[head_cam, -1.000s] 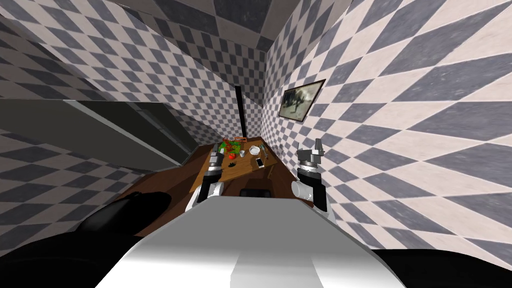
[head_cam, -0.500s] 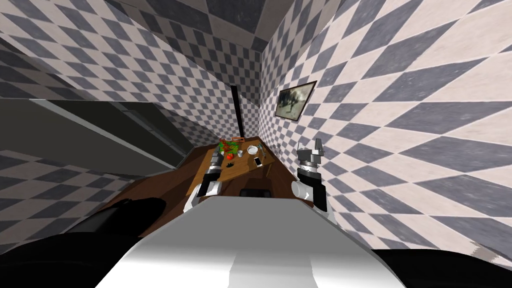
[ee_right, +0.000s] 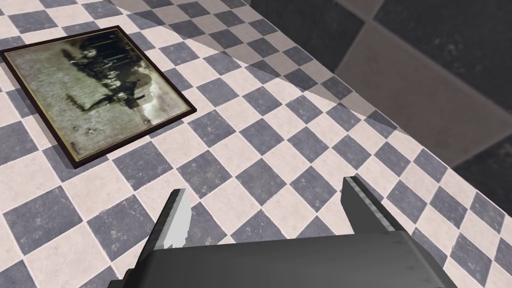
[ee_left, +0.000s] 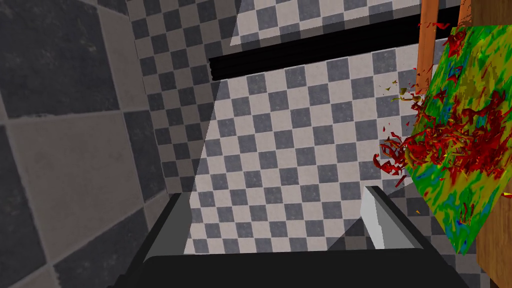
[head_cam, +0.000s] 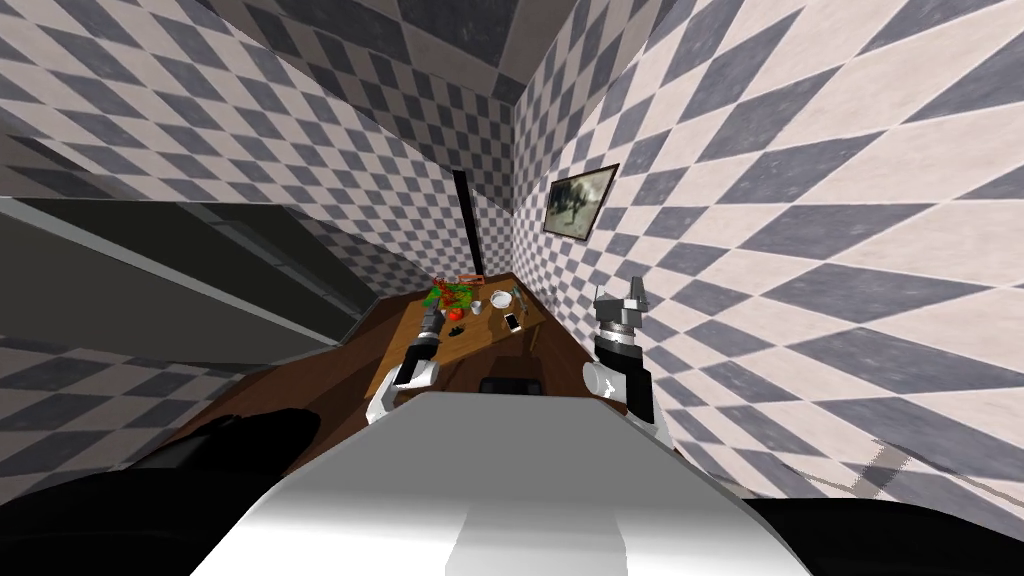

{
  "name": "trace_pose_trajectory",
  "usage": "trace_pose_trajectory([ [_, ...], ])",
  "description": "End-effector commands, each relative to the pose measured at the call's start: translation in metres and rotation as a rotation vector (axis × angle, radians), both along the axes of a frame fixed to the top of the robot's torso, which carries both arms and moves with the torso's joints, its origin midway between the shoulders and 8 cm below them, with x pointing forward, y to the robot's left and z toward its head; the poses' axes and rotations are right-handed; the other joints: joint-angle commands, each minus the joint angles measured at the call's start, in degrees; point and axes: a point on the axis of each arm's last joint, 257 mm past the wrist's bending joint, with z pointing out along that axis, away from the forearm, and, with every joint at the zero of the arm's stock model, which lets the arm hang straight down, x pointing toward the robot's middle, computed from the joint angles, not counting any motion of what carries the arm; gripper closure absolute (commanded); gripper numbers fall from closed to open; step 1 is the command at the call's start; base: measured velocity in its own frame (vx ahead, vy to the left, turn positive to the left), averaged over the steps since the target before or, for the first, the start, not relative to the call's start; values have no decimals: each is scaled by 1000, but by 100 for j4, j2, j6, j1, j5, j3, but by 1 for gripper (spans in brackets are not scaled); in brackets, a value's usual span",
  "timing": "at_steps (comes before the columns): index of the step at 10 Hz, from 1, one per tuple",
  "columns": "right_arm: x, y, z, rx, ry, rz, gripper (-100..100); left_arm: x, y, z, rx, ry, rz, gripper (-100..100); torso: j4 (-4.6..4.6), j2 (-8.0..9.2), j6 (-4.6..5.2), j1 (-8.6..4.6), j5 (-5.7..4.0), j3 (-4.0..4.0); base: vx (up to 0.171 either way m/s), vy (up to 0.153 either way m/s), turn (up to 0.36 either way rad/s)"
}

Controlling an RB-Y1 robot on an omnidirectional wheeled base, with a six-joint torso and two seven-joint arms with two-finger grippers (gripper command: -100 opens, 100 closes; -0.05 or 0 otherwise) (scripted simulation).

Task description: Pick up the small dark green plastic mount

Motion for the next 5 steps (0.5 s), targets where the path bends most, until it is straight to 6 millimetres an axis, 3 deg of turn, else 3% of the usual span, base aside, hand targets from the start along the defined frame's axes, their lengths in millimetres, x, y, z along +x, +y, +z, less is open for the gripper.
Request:
trace_pose_trajectory([
  [1, 0, 0, 0, 0, 0, 0, 0, 4, 8, -9, -11, 36, 12, -100, 0, 0, 0, 0, 0, 0, -22, 0, -67],
  [4, 0, 0, 0, 0, 0, 0, 0, 12, 39, -47, -54, 142, 59, -100, 0, -2, -2, 1, 0, -1, -22, 0, -108],
  [5, 0, 0, 0, 0, 0, 0, 0, 12, 40, -50, -57, 151, 61, -100, 0, -1, 0, 1, 0, 0, -20, 5, -59],
])
